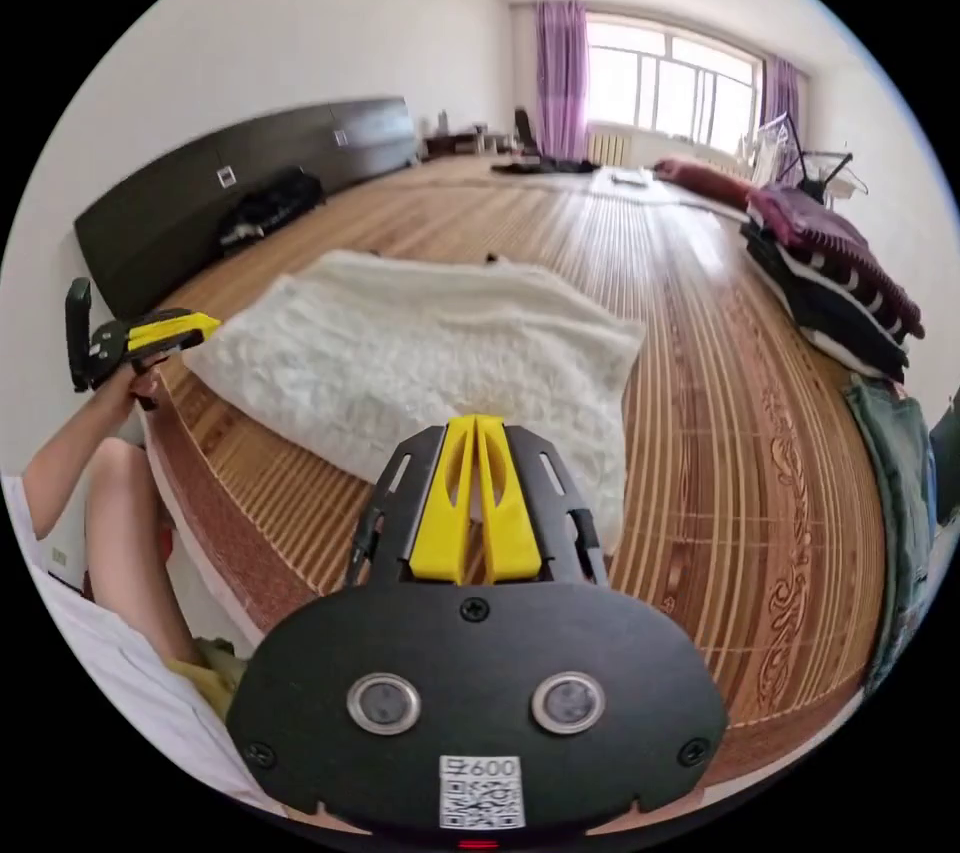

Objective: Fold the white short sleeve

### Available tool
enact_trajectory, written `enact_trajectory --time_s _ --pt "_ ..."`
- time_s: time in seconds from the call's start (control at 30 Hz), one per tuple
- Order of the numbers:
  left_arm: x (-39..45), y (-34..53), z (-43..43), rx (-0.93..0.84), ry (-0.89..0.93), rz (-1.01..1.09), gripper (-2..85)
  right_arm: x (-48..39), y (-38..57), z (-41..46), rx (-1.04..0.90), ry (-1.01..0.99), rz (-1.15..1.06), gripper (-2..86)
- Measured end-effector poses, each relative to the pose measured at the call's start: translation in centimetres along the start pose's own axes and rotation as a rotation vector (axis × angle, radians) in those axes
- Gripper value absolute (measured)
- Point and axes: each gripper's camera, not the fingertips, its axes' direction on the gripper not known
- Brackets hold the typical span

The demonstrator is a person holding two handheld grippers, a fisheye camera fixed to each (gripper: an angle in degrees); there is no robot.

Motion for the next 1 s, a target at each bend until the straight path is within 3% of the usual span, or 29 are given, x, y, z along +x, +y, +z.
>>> enact_trajectory --time_s 0.1,0.17,0.23,0.33,0.47,0.73,0.9,1.0 --pt "-1.6 1.9 1.4 0.066 0.025 -0.039 0.7 2.4 -1.2 1.1 -0.033 0.060 -0.118 -0.8" --pt "-2.6 2.7 1.8 0.042 0.030 -0.051 0.8 4.8 -0.7 0.2 0.031 0.230 -0.096 -0.8" --pt "-3.3 4.8 2.0 0.067 -0.031 -0.067 0.9 7.8 0.6 1.1 0.037 0.264 -0.077 -0.8" --pt "-3.9 8.8 5.3 0.077 -0.002 -0.010 1.1 14.1 2.4 4.5 -0.029 0.180 0.026 -0.8" --pt "-4.9 13.0 7.0 0.150 -0.010 -0.002 1.9 19.6 5.2 6.3 0.051 0.188 0.049 -0.8" --pt "-1.0 20.2 10.2 0.096 -0.430 0.418 8.0 30.1 7.3 12.7 0.036 0.158 0.035 -0.8" --pt "3.0 25.4 16.2 0.048 -0.723 0.901 8.6 35.7 8.8 16.4 0.041 0.187 0.017 -0.8" --pt "1.7 25.5 19.1 -0.017 -0.758 0.897 7.6 39.0 10.1 18.5 0.054 0.209 0.000 -0.8"
